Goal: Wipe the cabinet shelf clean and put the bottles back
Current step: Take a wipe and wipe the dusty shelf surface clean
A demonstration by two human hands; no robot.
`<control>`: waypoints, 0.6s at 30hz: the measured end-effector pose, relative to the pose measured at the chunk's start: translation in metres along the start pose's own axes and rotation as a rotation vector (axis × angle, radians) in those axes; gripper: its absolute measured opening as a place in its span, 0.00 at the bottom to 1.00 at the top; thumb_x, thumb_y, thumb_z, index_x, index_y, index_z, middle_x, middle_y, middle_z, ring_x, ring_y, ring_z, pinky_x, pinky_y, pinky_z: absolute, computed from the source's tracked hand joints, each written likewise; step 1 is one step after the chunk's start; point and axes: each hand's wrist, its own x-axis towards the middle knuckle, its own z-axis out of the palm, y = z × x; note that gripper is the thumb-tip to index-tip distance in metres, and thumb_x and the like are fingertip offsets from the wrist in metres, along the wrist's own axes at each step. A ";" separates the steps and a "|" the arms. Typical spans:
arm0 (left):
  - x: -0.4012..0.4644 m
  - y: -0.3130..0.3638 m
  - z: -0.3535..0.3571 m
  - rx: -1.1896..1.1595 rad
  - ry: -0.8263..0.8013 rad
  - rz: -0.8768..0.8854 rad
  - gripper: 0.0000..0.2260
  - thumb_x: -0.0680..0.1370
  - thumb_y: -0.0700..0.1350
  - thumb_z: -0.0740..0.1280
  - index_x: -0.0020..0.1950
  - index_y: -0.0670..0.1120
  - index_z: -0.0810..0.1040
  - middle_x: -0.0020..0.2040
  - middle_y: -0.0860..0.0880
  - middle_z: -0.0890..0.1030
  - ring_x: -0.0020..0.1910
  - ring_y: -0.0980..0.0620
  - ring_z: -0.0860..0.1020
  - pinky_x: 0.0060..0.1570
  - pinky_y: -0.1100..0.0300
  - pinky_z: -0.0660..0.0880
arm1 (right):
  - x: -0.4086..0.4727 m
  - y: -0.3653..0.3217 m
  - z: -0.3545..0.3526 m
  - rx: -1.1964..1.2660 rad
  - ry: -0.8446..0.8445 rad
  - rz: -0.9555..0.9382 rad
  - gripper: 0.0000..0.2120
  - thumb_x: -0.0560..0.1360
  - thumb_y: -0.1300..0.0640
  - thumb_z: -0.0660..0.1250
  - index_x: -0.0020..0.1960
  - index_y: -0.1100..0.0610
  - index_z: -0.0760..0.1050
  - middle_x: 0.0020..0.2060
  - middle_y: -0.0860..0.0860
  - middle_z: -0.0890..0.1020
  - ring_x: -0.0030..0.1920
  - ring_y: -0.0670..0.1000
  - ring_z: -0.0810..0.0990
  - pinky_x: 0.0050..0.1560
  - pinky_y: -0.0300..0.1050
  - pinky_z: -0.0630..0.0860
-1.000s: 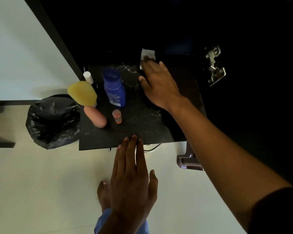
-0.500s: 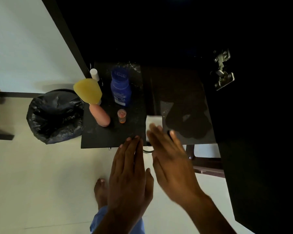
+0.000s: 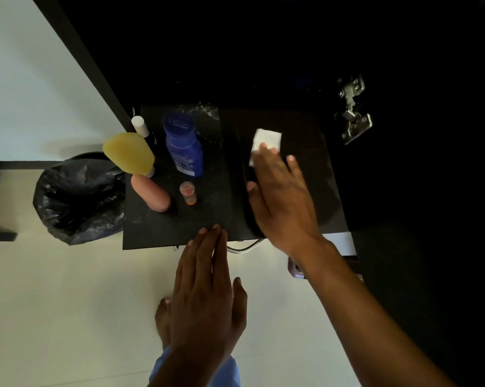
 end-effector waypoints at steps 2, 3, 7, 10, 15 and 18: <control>0.000 -0.001 0.000 0.002 -0.006 0.002 0.44 0.70 0.48 0.78 0.82 0.40 0.63 0.81 0.41 0.67 0.79 0.41 0.65 0.75 0.45 0.67 | -0.012 -0.011 0.003 -0.030 -0.031 -0.126 0.27 0.87 0.48 0.50 0.83 0.56 0.57 0.84 0.52 0.57 0.84 0.48 0.52 0.84 0.52 0.47; 0.000 -0.002 0.000 -0.001 -0.008 0.002 0.44 0.70 0.48 0.78 0.82 0.40 0.63 0.81 0.41 0.67 0.79 0.42 0.65 0.75 0.45 0.68 | -0.025 -0.015 0.005 -0.054 -0.040 -0.189 0.27 0.87 0.48 0.50 0.83 0.57 0.57 0.84 0.52 0.57 0.84 0.48 0.52 0.84 0.53 0.49; 0.000 -0.004 0.002 -0.003 -0.001 0.025 0.44 0.70 0.48 0.79 0.82 0.40 0.62 0.81 0.41 0.67 0.79 0.42 0.66 0.73 0.42 0.71 | -0.077 -0.006 0.005 -0.093 0.020 -0.078 0.26 0.87 0.47 0.53 0.82 0.54 0.59 0.82 0.51 0.60 0.83 0.44 0.45 0.83 0.55 0.52; 0.000 -0.005 0.001 0.001 -0.004 0.024 0.43 0.70 0.47 0.77 0.82 0.40 0.63 0.81 0.42 0.67 0.79 0.42 0.66 0.74 0.44 0.71 | -0.073 0.016 0.003 -0.161 0.050 0.164 0.27 0.87 0.45 0.47 0.83 0.55 0.58 0.82 0.53 0.62 0.83 0.49 0.53 0.84 0.54 0.51; 0.001 -0.003 0.002 -0.019 -0.007 -0.003 0.43 0.71 0.48 0.77 0.82 0.41 0.63 0.82 0.43 0.66 0.79 0.42 0.67 0.74 0.45 0.70 | -0.044 0.016 -0.002 -0.091 0.021 0.112 0.28 0.87 0.44 0.46 0.83 0.55 0.57 0.83 0.53 0.59 0.84 0.49 0.52 0.84 0.53 0.48; 0.002 -0.001 0.002 -0.015 0.015 0.013 0.43 0.70 0.47 0.78 0.81 0.41 0.64 0.80 0.42 0.68 0.79 0.43 0.66 0.75 0.46 0.68 | -0.069 0.001 0.002 -0.054 -0.058 -0.047 0.28 0.87 0.43 0.46 0.84 0.52 0.54 0.83 0.48 0.55 0.84 0.43 0.46 0.84 0.50 0.47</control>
